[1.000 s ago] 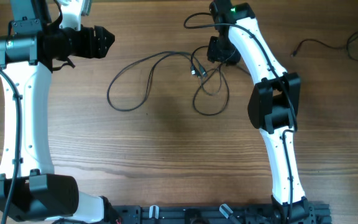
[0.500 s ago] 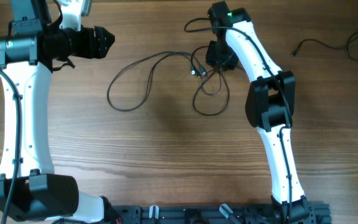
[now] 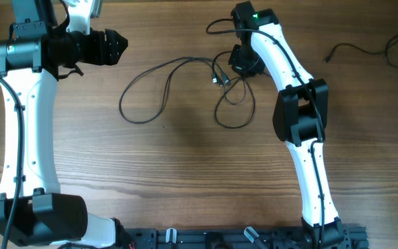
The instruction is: Untangle cables
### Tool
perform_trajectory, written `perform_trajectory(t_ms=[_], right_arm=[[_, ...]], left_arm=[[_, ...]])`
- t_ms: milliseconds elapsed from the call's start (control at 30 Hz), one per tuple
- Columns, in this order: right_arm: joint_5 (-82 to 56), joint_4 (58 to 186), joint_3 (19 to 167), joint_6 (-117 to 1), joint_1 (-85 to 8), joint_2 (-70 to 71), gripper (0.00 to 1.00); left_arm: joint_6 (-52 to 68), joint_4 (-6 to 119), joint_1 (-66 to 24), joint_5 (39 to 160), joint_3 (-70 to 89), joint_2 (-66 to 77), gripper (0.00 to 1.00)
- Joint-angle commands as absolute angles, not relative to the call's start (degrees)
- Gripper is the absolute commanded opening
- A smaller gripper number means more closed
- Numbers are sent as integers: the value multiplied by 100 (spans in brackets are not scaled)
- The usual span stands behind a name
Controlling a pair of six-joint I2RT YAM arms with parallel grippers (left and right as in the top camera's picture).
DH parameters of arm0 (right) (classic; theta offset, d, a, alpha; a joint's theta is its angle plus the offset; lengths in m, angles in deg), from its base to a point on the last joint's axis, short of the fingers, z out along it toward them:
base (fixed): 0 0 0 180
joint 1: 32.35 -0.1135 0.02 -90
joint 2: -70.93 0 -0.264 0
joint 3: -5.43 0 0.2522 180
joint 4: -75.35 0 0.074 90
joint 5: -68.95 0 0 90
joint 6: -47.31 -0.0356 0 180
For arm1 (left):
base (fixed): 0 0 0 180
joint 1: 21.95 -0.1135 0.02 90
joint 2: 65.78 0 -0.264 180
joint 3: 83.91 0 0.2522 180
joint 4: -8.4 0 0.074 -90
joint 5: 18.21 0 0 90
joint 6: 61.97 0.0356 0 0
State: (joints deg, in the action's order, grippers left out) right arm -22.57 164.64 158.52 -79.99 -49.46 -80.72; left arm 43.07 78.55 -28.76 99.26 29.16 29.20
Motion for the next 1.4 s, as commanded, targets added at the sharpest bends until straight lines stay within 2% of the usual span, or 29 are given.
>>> perform_trajectory(t_ms=[0, 400, 667, 1367], right_arm=[[-2261, 16457, 15817, -8019, -4959, -8326, 5], [-2117, 16201, 15874, -7276, -4919, -8055, 5], [-2751, 16114, 15874, -7153, -4769, -7119, 5], [-2810, 16109, 15874, -6684, -4388, -4532, 5]], left_arm=[[4255, 7839, -2850, 10029, 2907, 2964, 77], [4257, 7839, -2850, 10024, 2907, 2964, 78], [4257, 7839, -2850, 10024, 2907, 2964, 78], [4255, 7953, -2850, 10026, 2907, 2964, 78]])
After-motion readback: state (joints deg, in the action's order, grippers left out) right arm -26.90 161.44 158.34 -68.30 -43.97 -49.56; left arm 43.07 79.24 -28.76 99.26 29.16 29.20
